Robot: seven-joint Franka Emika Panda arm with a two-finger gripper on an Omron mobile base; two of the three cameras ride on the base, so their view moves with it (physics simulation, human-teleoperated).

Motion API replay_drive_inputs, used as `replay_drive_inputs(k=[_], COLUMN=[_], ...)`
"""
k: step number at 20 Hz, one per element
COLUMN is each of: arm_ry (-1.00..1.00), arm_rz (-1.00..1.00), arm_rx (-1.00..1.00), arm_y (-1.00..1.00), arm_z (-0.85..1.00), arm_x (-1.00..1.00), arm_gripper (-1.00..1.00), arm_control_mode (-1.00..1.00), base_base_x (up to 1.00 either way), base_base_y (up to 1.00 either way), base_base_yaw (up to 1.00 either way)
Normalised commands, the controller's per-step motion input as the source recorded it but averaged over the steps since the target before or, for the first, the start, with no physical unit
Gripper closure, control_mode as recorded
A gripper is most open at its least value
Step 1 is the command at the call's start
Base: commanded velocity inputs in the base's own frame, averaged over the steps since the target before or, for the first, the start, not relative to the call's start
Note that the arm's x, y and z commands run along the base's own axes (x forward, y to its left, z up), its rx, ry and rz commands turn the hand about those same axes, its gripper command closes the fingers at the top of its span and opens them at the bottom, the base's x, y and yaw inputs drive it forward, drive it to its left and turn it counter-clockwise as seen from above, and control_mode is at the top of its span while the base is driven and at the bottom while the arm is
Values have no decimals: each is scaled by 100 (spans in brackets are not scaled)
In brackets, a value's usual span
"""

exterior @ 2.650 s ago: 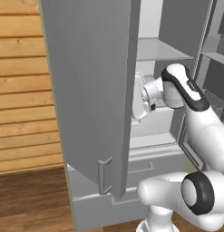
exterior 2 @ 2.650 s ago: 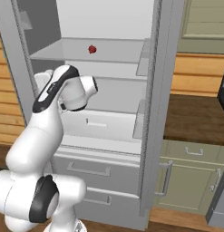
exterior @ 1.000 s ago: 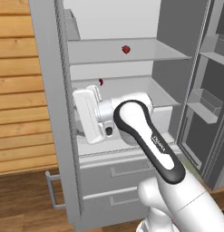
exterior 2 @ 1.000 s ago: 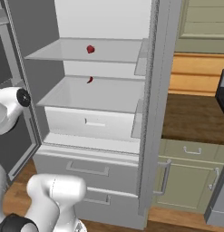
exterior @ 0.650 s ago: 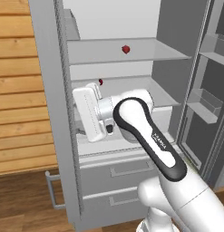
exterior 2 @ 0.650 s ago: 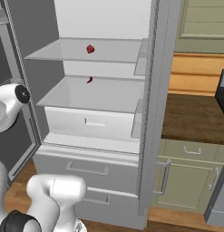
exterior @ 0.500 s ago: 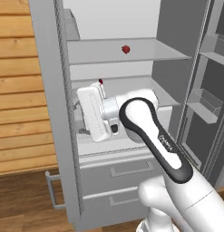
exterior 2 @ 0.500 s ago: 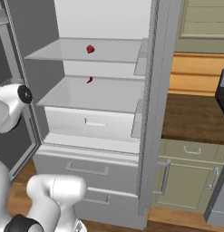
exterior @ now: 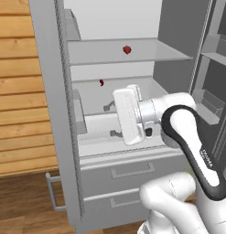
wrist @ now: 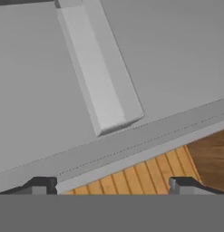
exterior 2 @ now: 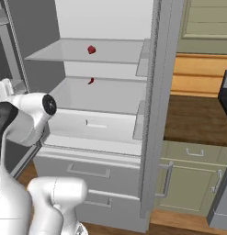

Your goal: Take the strawberry from the fridge and place it on top of the pancake, located on the dining counter.

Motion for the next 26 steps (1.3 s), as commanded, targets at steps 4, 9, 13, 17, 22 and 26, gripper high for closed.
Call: replay_drive_inputs(k=[4,9,13,17,22,26], arm_ry=[0,0,6,7,-16,-45], arm_rz=[0,7,17,22,32,28], arm_rx=[-33,-72,-98,-100,-65,-7], arm_y=[-100,-94,-70,-62,-87,-36], arm_z=[-7,-30,-39,-39,-56,-1], arm_x=[10,17,18,4,-15,-43], arm_gripper=[-100,-100,-100,-100,-100,-100], arm_control_mode=[-100,-100,-100,-100,-100,-100], base_base_x=[0,0,0,0,0,0], base_base_y=[0,0,0,0,0,0], base_base_yaw=[0,0,0,0,0,0])
